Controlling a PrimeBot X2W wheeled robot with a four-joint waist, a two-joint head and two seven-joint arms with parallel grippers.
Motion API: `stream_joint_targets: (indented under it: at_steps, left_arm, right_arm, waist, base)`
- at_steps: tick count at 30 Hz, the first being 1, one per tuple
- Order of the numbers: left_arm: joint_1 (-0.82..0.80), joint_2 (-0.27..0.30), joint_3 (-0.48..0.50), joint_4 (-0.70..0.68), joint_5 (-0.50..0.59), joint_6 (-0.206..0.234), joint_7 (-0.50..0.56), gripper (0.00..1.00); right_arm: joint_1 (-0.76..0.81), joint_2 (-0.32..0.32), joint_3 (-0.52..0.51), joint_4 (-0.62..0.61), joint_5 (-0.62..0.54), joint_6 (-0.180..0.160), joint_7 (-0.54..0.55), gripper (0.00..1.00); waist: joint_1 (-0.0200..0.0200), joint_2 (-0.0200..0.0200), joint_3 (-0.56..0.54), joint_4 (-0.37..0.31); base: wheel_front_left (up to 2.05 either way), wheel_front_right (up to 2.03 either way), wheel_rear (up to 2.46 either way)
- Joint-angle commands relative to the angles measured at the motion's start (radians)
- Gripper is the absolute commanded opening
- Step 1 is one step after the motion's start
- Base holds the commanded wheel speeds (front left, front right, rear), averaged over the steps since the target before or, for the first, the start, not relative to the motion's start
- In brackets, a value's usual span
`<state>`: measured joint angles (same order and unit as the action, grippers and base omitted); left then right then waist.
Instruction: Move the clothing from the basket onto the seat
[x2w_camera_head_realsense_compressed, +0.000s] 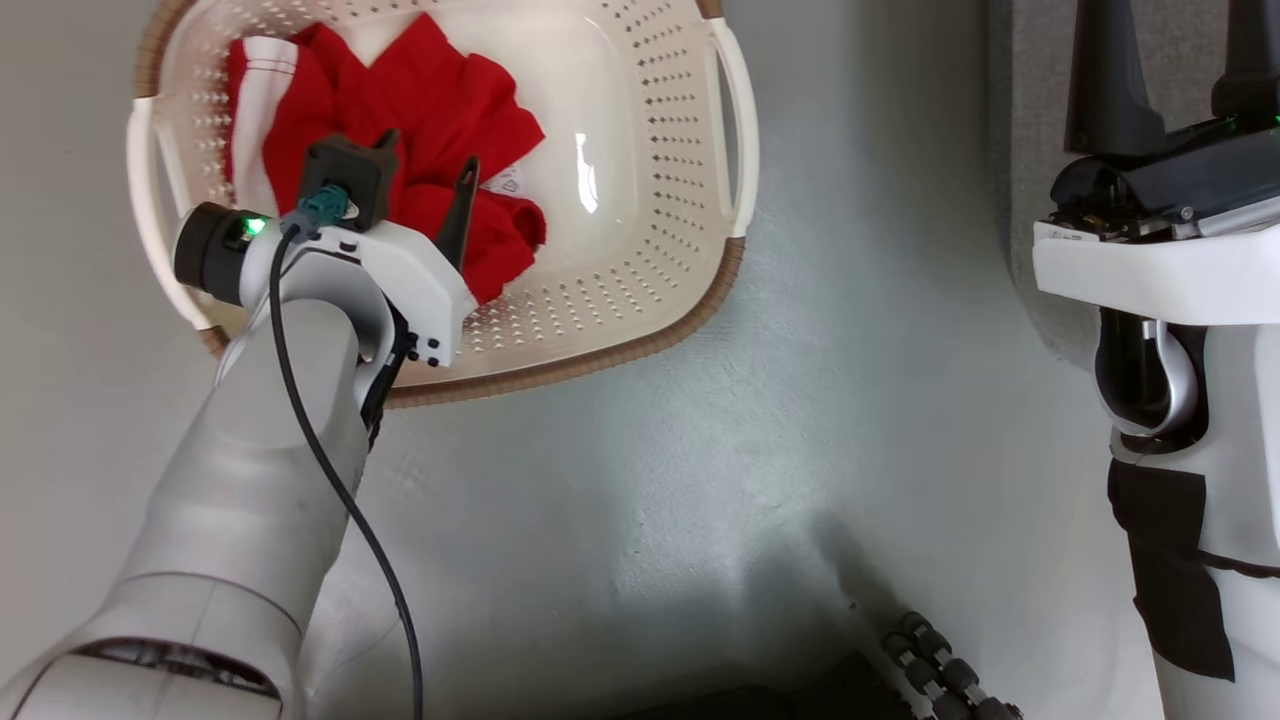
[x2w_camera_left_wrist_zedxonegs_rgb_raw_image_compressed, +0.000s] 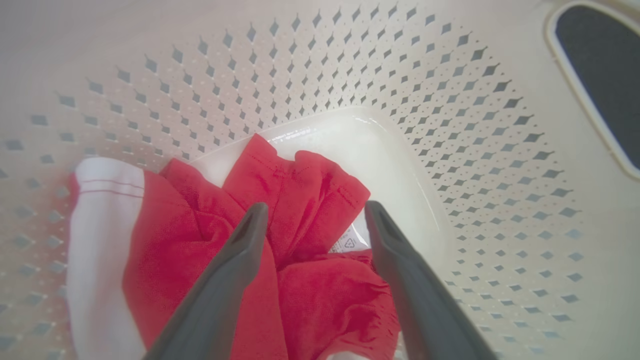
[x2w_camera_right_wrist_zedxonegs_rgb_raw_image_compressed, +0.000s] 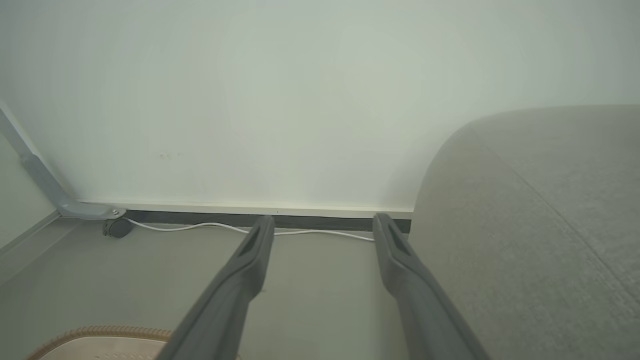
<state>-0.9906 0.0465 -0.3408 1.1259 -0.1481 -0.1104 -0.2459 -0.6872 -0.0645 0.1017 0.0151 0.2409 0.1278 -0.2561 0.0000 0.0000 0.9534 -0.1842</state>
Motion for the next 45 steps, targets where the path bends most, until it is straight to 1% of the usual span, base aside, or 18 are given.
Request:
stream_joint_targets:
  at_steps: [1,6,11,14,18,22,26,33,34,35,43,45]
  left_arm:
    - [-0.001,0.018,0.012,0.001,0.011,-0.004,0.001,1.0]
    - [-0.056,0.016,-0.007,0.09,0.021,0.017,0.025,1.0]
    - [-0.082,0.018,-0.025,0.132,0.03,0.037,0.073,1.0]
    - [-0.093,0.028,-0.035,0.145,0.036,0.053,0.116,1.0]
    - [-0.115,0.051,-0.059,0.154,0.058,0.092,0.175,1.0]
    - [-0.136,0.075,-0.07,0.159,0.067,0.121,0.223,1.0]
    - [-0.147,0.088,-0.089,0.161,0.078,0.13,0.255,1.0]
    - [-0.155,0.095,-0.097,0.163,0.068,0.144,0.266,1.0]
    - [-0.155,0.095,-0.096,0.163,0.065,0.142,0.265,0.32]
    - [-0.155,0.096,-0.096,0.163,0.062,0.138,0.263,0.0]
    - [-0.149,0.094,-0.1,0.164,0.045,0.121,0.211,0.0]
    - [-0.142,0.085,-0.1,0.164,0.038,0.118,0.19,0.0]
  right_arm:
    - [0.021,0.011,0.015,-0.026,0.007,0.003,-0.006,1.0]
    - [0.022,0.014,0.028,-0.023,0.027,0.003,-0.006,1.0]
    - [0.028,0.014,0.042,-0.026,0.062,0.003,-0.006,1.0]
    - [0.029,0.014,0.049,-0.029,0.076,0.003,-0.006,1.0]
    - [0.026,0.014,0.059,-0.037,0.094,0.003,-0.006,1.0]
    - [0.025,0.014,0.066,-0.045,0.114,0.003,-0.006,1.0]
    - [0.031,0.014,0.067,-0.052,0.121,0.003,-0.006,1.0]
    - [0.035,0.014,0.075,-0.067,0.129,0.003,-0.006,1.0]
    - [0.033,0.014,0.075,-0.069,0.13,0.003,-0.006,1.0]
    - [0.031,0.014,0.075,-0.07,0.131,0.003,-0.006,1.0]
    - [0.017,0.014,0.075,-0.058,0.136,0.003,-0.006,1.0]
    - [0.019,0.014,0.069,-0.047,0.13,0.003,-0.006,1.0]
  waist:
    - [0.0,0.0,0.011,-0.014]
    - [0.0,0.0,0.025,-0.039]
    - [0.0,0.0,0.037,-0.06]
    - [0.0,0.0,0.047,-0.074]
    - [0.0,0.0,0.066,-0.097]
    - [0.0,0.0,0.085,-0.118]
    - [0.0,0.0,0.092,-0.126]
    - [0.0,0.0,0.098,-0.127]
    - [0.0,0.0,0.098,-0.127]
    - [0.0,0.0,0.098,-0.128]
    - [0.0,0.0,0.087,-0.131]
    - [0.0,0.0,0.068,-0.124]
  base:
    - [0.0,0.0,0.0]
    - [0.0,0.0,0.0]
    - [0.0,0.0,0.0]
    - [0.0,0.0,0.0]
    - [0.0,0.0,0.0]
    - [0.0,0.0,0.0]
    - [0.0,0.0,0.0]
    - [0.0,0.0,0.0]
    - [0.0,0.0,0.0]
    - [0.0,0.0,0.0]
    - [0.0,0.0,0.0]
    - [0.0,0.0,0.0]
